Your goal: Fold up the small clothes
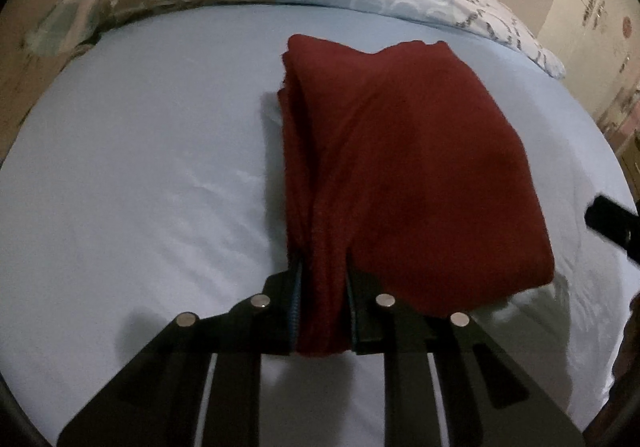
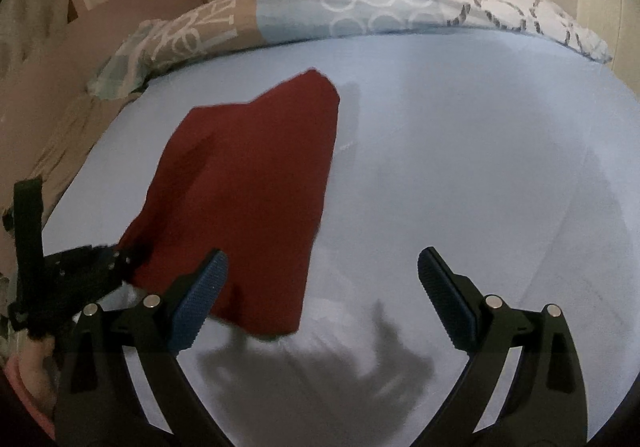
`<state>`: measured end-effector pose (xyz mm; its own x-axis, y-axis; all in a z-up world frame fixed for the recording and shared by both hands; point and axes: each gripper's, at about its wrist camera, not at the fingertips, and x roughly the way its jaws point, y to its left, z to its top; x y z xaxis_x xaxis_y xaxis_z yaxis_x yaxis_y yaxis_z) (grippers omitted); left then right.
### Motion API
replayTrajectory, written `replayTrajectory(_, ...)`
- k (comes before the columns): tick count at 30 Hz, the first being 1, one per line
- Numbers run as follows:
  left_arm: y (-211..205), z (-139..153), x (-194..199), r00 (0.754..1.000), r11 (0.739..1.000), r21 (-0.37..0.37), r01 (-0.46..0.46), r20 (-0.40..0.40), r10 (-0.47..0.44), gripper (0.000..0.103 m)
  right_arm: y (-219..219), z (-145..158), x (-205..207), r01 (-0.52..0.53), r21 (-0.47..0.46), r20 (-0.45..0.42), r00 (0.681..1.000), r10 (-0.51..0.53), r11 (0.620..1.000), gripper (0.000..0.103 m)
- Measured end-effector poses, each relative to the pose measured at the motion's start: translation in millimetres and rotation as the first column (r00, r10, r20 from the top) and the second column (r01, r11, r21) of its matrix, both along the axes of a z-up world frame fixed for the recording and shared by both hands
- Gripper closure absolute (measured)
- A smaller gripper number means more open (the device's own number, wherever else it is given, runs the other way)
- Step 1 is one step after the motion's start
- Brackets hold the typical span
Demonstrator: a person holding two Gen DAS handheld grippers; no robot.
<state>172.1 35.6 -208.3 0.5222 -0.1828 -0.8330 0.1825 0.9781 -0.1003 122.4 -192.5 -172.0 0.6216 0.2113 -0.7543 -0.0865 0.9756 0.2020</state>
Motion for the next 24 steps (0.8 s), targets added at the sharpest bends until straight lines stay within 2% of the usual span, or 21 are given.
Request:
replayTrajectory(2, -3, -4, 2, 1.000, 1.000, 0.017, -0.001, 0.000, 0.001, 0.082, 1, -6, -2, -0.001, -0.013, -0.013, 1.000, 0.001, 1.000, 0.007)
replayTrajectory(5, -3, -3, 5, 1.000, 1.000, 0.015, -0.019, 0.000, 0.019, 0.067, 0, -12, -3, 0.003, -0.018, -0.023, 1.000, -0.004, 1.000, 0.007)
replayTrajectory(7, 1, 2, 3, 0.999, 0.998, 0.031, -0.048, 0.013, 0.048, 0.023, -2, -10, -4, 0.005, -0.010, -0.014, 1.000, -0.005, 1.000, 0.007)
replayTrajectory(8, 5, 6, 0, 0.998, 0.998, 0.025, -0.052, 0.028, 0.052, 0.017, -2, -8, -4, 0.006, -0.010, -0.008, 1.000, -0.006, 1.000, 0.007)
replayTrajectory(11, 12, 14, -5, 0.998, 0.998, 0.028, -0.051, 0.034, 0.050, 0.013, -6, -1, -3, 0.007, -0.007, 0.015, 1.000, -0.007, 1.000, 0.007)
replayTrajectory(13, 19, 17, -11, 0.998, 0.998, 0.037, -0.060, 0.031, 0.059, 0.005, -8, 3, -5, 0.008, -0.005, 0.035, 0.999, -0.008, 1.000, 0.007)
replayTrajectory(18, 30, 21, -26, 0.998, 0.998, 0.037, -0.055, 0.021, 0.054, 0.005, -6, 11, -15, 0.007, -0.041, 0.094, 0.996, -0.003, 0.999, 0.003)
replayTrajectory(24, 30, 17, -29, 0.999, 0.998, 0.044, -0.053, 0.014, 0.052, 0.004, 1, -4, -18, 0.012, -0.060, 0.067, 0.998, -0.008, 0.998, 0.003)
